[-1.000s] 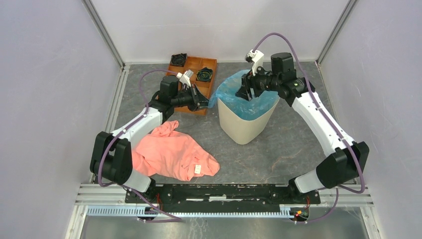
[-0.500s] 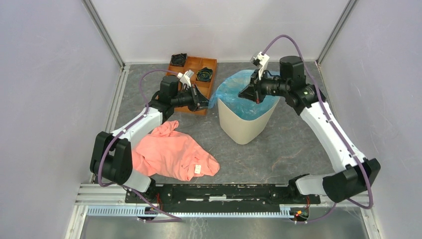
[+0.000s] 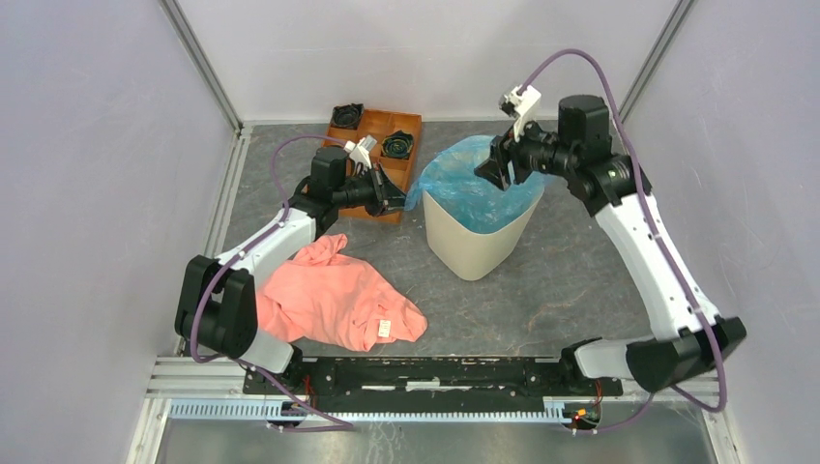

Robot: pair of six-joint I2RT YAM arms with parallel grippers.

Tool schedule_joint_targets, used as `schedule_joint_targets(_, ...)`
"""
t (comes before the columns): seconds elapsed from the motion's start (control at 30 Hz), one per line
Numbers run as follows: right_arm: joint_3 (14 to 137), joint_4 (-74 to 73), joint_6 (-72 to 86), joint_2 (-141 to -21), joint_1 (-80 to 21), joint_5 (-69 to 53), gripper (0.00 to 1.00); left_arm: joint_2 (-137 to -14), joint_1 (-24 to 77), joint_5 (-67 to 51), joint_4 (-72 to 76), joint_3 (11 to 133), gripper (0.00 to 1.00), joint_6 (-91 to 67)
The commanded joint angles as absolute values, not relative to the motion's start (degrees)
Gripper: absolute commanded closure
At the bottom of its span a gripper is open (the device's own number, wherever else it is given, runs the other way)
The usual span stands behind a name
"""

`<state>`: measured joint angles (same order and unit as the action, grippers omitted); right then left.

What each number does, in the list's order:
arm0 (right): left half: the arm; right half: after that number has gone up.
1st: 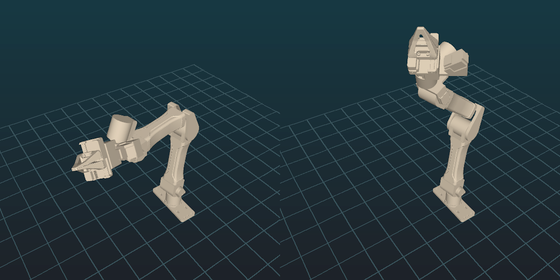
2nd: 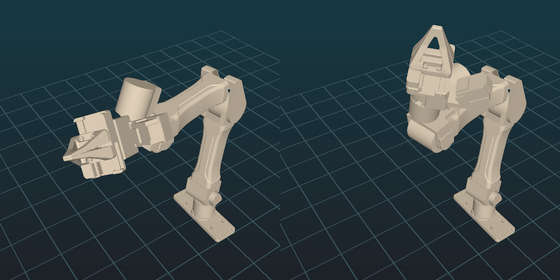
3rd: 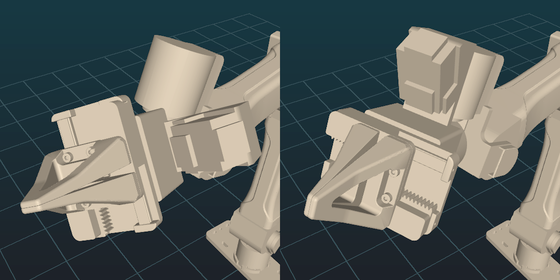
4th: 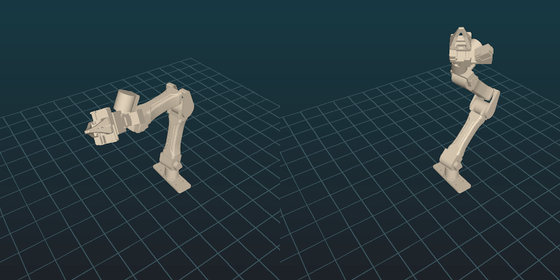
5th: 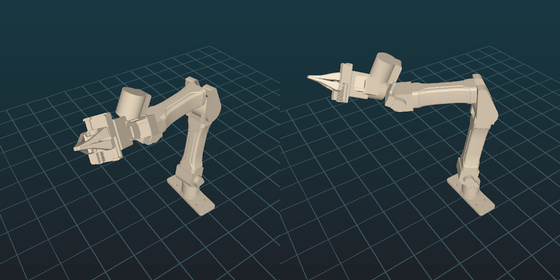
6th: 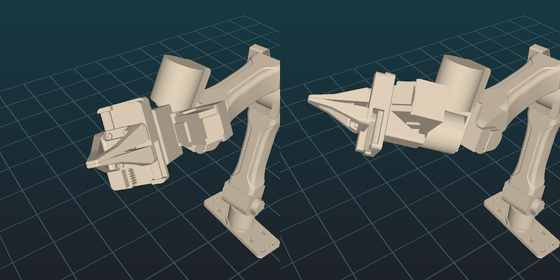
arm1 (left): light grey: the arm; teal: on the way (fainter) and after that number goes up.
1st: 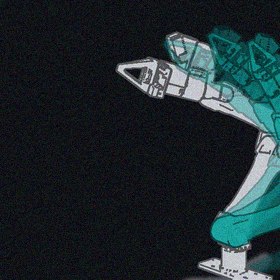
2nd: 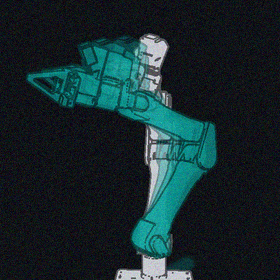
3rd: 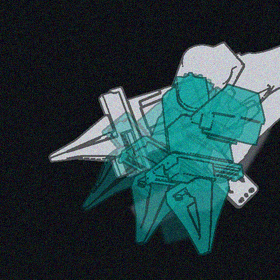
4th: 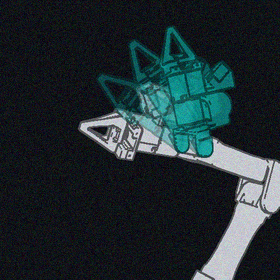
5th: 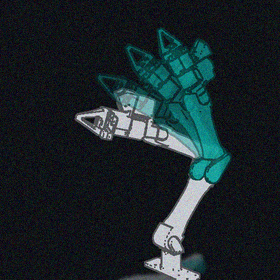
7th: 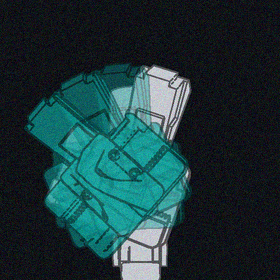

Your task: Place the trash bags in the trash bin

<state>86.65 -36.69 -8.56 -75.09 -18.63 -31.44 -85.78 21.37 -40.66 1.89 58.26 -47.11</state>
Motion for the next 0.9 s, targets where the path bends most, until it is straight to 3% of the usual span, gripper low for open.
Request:
schedule_joint_targets(0.0, 91.3, -41.2, -15.3, -82.5, -15.1, -35.8, 0.31, -83.4, 21.5, -41.7, 5.3, 59.4, 0.98, -47.0)
schedule_joint_targets(0.2, 88.9, -42.6, -20.1, -84.7, -15.3, -48.5, 0.18, -84.5, 21.5, -42.9, 5.6, 59.4, 0.98, -47.1)
schedule_joint_targets(0.37, 84.2, -39.7, -18.0, -84.3, -15.4, -50.5, 0.18, -84.7, 21.5, -43.0, 6.2, 59.0, 0.98, -47.0)
schedule_joint_targets(0.4, 84.0, -39.5, -17.7, -84.5, -15.4, -50.5, 0.22, -84.8, 21.5, -43.1, 6.6, 58.8, 0.98, -47.2)
schedule_joint_targets(0.43, 84.1, -39.4, -17.2, -84.6, -15.4, -50.6, 0.33, -84.8, 21.5, -43.2, 6.9, 58.7, 0.98, -47.3)
schedule_joint_targets(0.47, 84.5, -39.4, -16.5, -84.7, -15.5, -50.8, 0.49, -84.8, 21.5, -43.2, 7.1, 58.6, 0.98, -47.4)
schedule_joint_targets(0.6, 85.1, -37.5, -11.9, -82.2, -15.5, -50.8, 0.98, -84.9, 21.5, -43.3, 7.1, 58.5, 0.98, -47.3)
schedule_joint_targets(0.87, 75.6, -36.4, -6.3, -67.3, -16.4, -45.6, 0.99, -85.0, 21.5, -43.3, 6.5, 58.9, 0.98, -47.2)
